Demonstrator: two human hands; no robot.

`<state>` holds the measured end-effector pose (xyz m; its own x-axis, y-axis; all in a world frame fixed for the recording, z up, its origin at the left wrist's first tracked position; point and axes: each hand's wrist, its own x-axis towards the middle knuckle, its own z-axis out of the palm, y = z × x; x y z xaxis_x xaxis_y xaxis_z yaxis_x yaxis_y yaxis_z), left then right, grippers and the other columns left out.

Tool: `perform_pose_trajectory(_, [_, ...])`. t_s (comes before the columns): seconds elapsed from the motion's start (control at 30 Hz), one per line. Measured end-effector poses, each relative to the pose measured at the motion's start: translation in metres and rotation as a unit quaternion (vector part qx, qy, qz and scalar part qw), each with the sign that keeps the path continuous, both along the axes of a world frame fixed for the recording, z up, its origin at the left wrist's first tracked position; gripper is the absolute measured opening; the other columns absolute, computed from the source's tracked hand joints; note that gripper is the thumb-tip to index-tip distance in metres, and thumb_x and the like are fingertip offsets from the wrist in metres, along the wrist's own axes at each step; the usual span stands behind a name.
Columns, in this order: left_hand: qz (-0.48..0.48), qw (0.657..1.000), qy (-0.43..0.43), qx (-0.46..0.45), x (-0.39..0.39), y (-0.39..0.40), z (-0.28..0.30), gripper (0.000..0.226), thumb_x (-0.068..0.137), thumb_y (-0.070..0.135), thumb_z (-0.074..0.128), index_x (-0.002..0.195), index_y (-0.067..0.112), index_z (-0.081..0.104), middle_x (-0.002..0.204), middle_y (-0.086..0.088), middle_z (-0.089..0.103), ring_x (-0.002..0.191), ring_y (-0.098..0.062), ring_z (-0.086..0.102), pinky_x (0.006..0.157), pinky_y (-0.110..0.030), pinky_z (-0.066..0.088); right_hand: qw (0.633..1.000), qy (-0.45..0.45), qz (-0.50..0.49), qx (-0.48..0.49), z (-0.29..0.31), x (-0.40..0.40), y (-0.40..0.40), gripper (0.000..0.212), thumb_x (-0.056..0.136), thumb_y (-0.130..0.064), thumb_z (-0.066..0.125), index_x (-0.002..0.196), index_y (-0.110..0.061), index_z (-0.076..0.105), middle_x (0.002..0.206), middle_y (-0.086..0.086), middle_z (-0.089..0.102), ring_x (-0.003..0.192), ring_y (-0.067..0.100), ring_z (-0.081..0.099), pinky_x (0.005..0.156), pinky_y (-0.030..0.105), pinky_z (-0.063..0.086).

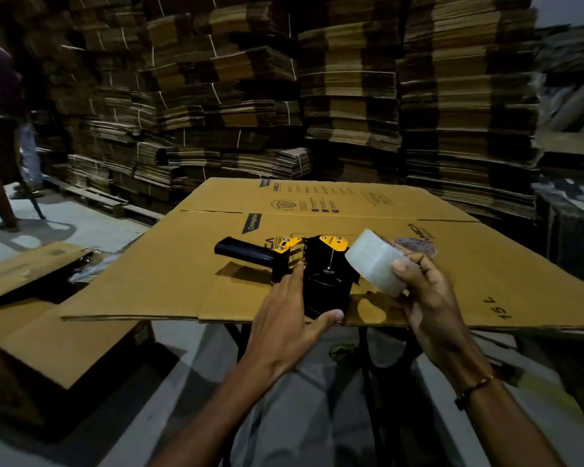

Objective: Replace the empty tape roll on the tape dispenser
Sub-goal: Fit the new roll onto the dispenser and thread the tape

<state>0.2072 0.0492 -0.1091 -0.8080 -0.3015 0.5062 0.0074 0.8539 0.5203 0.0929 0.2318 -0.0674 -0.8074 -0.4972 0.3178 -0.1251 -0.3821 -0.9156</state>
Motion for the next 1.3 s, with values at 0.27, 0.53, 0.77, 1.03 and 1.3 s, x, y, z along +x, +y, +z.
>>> perform_pose_trajectory(0.27, [-0.043, 0.995, -0.06, 0.066, -0.015, -0.019, 0.017, 0.094, 0.076, 0.055, 0.077, 0.152, 0.024, 0.032, 0.145, 0.0, 0.054, 0.131, -0.021, 0.051, 0.102, -0.035, 0.046, 0.99, 0.083, -0.019, 0.117, 0.006, 0.004, 0.001, 0.045, 0.067, -0.05, 0.078, 0.092, -0.02, 0.056, 0.109, 0.016, 0.057, 0.092, 0.034, 0.069, 0.065, 0.055, 0.06])
perform_pose_trajectory(0.53, [-0.118, 0.979, -0.109, 0.123, -0.026, -0.039, 0.026, 0.097, 0.061, 0.066, 0.075, 0.145, 0.031, 0.042, 0.132, 0.006, 0.063, 0.12, -0.012, 0.06, 0.099, -0.041, 0.052, 0.96, 0.221, -0.025, 0.169, 0.013, -0.002, -0.03, 0.042, 0.072, -0.049, 0.077, 0.108, -0.041, 0.057, 0.132, -0.003, 0.052, 0.115, 0.009, 0.06, 0.08, 0.025, 0.056])
perform_pose_trajectory(0.77, [-0.13, 0.973, -0.086, 0.169, -0.028, -0.043, 0.021, 0.099, 0.058, 0.056, 0.086, 0.143, 0.037, 0.04, 0.131, 0.015, 0.062, 0.119, -0.006, 0.059, 0.099, -0.041, 0.052, 0.955, 0.222, 0.017, 0.198, 0.0, -0.014, -0.044, 0.081, 0.067, -0.049, 0.082, 0.139, -0.042, 0.044, 0.14, -0.01, 0.053, 0.124, 0.006, 0.058, 0.1, 0.034, 0.054])
perform_pose_trajectory(1.03, [-0.136, 0.975, -0.074, 0.159, -0.028, -0.044, 0.02, 0.094, 0.062, 0.045, 0.09, 0.139, 0.039, 0.037, 0.129, 0.014, 0.061, 0.118, -0.003, 0.057, 0.099, -0.036, 0.052, 0.955, 0.184, 0.049, 0.228, -0.008, -0.022, -0.04, 0.125, 0.055, -0.041, 0.093, 0.152, -0.052, 0.015, 0.153, -0.006, 0.043, 0.131, 0.001, 0.052, 0.103, 0.021, 0.048])
perform_pose_trajectory(1.3, [-0.141, 0.97, -0.084, 0.178, -0.032, -0.049, 0.02, 0.091, 0.062, 0.034, 0.092, 0.138, 0.036, 0.041, 0.128, 0.017, 0.062, 0.12, 0.002, 0.056, 0.104, -0.035, 0.048, 0.953, 0.189, 0.066, 0.229, -0.017, -0.027, -0.041, 0.124, 0.059, -0.023, 0.097, 0.157, -0.031, 0.021, 0.142, -0.02, 0.052, 0.129, -0.003, 0.052, 0.106, 0.023, 0.046])
